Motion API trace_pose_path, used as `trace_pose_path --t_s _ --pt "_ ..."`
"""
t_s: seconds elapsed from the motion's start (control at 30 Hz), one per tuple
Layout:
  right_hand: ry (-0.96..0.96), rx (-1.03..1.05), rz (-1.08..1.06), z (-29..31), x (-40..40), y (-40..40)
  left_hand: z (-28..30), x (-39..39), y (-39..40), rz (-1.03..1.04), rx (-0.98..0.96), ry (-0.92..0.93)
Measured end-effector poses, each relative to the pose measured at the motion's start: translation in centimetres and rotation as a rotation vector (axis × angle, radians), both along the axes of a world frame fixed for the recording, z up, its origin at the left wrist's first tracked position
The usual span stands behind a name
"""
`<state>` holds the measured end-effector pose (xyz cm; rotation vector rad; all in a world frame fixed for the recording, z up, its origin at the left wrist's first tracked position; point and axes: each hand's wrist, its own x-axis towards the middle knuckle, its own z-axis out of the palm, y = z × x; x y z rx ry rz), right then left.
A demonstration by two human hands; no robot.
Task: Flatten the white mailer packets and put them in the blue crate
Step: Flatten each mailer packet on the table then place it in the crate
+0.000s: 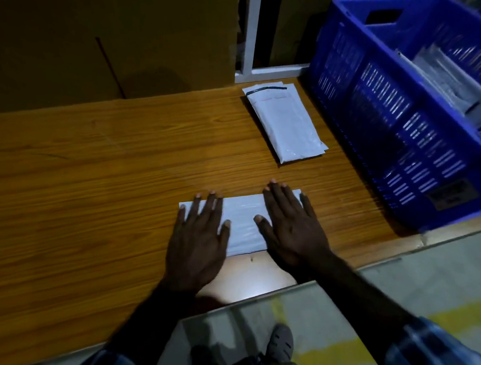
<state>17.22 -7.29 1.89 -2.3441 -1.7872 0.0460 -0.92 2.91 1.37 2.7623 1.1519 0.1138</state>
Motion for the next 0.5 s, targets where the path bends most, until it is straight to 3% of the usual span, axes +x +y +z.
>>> trace_pose_path --t_s 0.1,0.17,0.33,0.5 --pt "0.132 -0.056 -0.112 0.1 1.6 -0.9 0.1 -3.1 1.2 0.078 -0.072 -0.006" --pt "0.053 -0.02 -0.127 0.9 1.8 -0.9 0.5 -3.8 1.3 0.097 -0.133 -0.017" --pt "0.012 0.072 0.059 1.4 -1.5 1.5 1.6 1.1 -0.5 -0.002 0.0 -0.096" --pt "-0.028 0.1 0.138 -0.5 -2.4 1.0 0.7 2.8 -1.3 -0.046 0.017 0.003"
